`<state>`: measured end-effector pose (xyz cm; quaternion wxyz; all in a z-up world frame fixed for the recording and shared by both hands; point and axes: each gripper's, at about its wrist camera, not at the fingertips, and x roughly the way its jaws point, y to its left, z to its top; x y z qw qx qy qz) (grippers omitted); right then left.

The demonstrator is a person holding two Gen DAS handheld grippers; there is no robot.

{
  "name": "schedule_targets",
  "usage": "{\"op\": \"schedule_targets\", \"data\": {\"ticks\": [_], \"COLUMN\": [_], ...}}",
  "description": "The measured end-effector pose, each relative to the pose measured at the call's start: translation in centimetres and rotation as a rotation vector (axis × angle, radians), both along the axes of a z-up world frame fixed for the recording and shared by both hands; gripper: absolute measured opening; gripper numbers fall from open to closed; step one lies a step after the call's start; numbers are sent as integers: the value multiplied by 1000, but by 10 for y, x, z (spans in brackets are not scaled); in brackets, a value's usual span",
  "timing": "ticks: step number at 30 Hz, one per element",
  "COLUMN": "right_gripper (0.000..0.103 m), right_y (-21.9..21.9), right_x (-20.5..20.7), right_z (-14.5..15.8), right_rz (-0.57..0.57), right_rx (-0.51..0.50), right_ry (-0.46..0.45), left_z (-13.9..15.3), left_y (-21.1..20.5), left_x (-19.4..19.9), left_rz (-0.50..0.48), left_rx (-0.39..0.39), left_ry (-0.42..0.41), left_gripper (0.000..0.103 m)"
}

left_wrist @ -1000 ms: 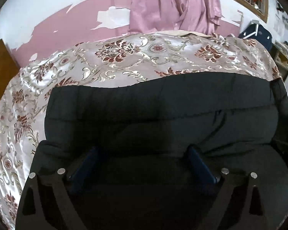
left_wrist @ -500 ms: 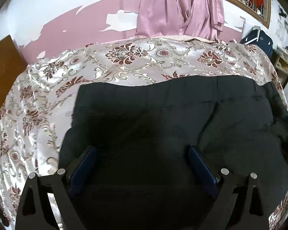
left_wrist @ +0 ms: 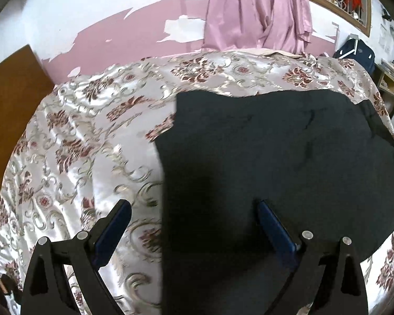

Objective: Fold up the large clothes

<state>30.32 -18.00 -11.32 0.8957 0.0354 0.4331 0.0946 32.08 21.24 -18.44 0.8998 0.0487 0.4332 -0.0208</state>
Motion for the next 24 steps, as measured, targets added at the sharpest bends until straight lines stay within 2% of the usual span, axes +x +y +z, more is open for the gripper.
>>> {"op": "schedule_targets", "data": {"ticks": [2,5,9,19,24], "right_gripper": [101,101,101,101,101], "right_y": [-13,-34,-60,-79,-86], "right_x": [-2,-6,0,32,50], "right_z": [2,1,-13,-75,-103], "right_rz": [-22,-42,-60,-45,-40], "right_rx": [8,16,87,246,331], "right_ry": [-1,-3,29,142,193], "left_z": [-4,-9,-16,-44,-56], "left_y": [12,25,26,17,21], "left_x": [-2,-1,6,30,43], "left_rz": [10,3,-11,-47,-63], "left_rx": [-30,-118,-209,-235,-307], "left_ry": [13,28,43,95,117], "left_gripper": [97,97,97,100,103]}}
